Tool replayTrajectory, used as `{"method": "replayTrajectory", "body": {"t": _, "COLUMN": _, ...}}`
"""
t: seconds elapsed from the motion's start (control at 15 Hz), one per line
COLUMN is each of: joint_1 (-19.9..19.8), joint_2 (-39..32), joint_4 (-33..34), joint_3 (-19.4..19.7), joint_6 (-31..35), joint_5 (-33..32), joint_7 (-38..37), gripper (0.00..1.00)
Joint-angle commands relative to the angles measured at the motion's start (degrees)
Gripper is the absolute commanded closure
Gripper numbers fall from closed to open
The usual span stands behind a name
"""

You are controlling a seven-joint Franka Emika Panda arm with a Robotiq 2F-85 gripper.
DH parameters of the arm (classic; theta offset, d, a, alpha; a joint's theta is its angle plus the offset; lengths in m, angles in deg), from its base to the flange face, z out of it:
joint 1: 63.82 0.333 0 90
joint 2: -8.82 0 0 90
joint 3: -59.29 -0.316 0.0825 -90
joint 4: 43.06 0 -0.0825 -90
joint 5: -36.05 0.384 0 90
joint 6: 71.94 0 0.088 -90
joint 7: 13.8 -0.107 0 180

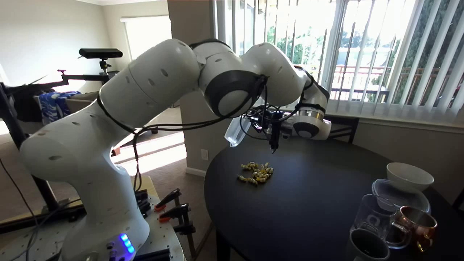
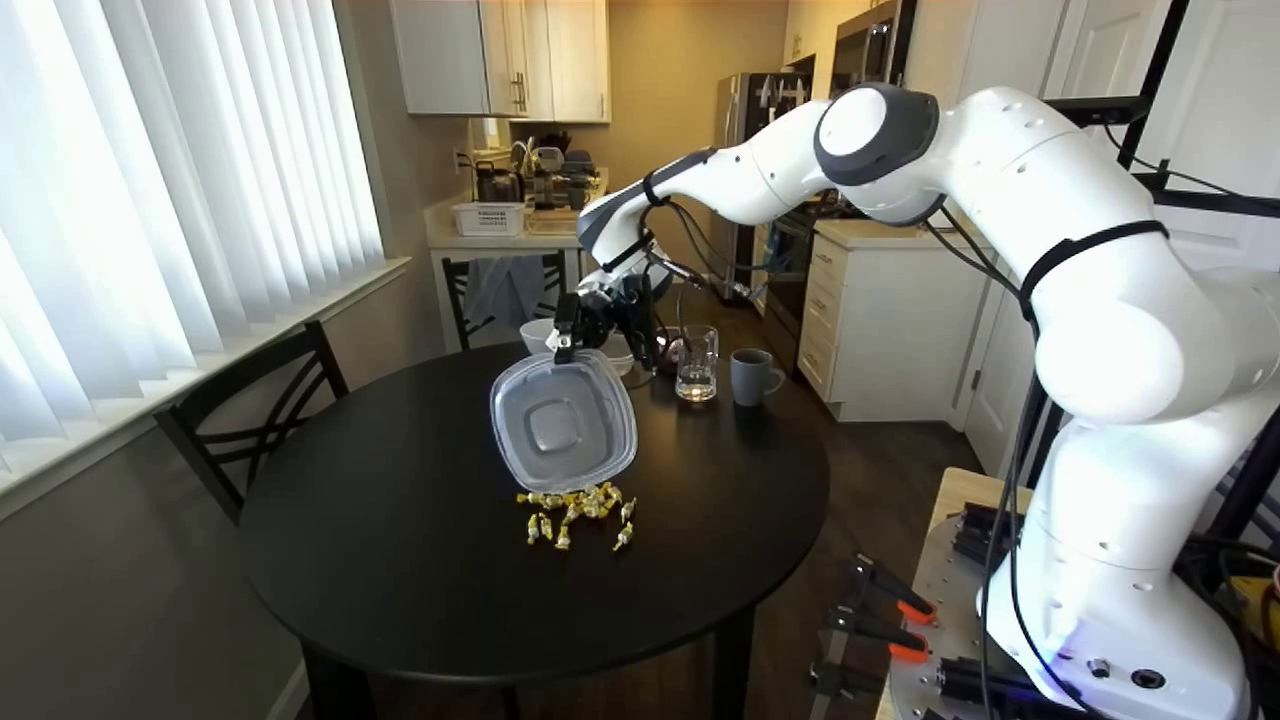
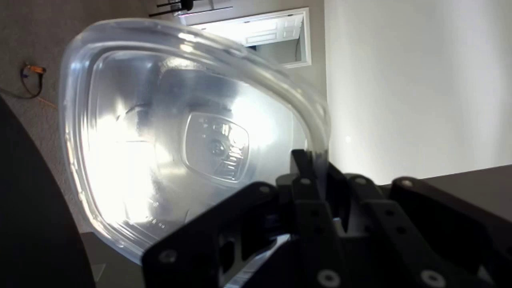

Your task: Pour the contents from the bowl onto the table

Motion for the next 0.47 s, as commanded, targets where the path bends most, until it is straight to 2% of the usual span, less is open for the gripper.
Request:
{"method": "replayTrajectory", "body": {"t": 0.0, "joint_1": 6.9, "joint_2": 0.8, "joint_4": 2.7, "joint_3": 10.9, "joint_6": -5.5, "joint_5": 11.8, "joint_7": -8.4, "gripper": 0.99}}
{"method": "replayTrajectory", "body": {"t": 0.2, "joint_1": 10.8, "joint_2": 1.1, "joint_4": 2.8, "joint_3": 17.7, "joint_6": -5.0, "joint_5": 19.8, "joint_7": -13.3, "gripper": 0.99}}
{"method": "replayTrajectory", "body": {"t": 0.4, "joint_1": 13.2, "joint_2": 1.4, "joint_4": 2.3, "joint_3": 22.3, "joint_6": -4.2, "joint_5": 24.6, "joint_7": -15.4, "gripper": 0.99}}
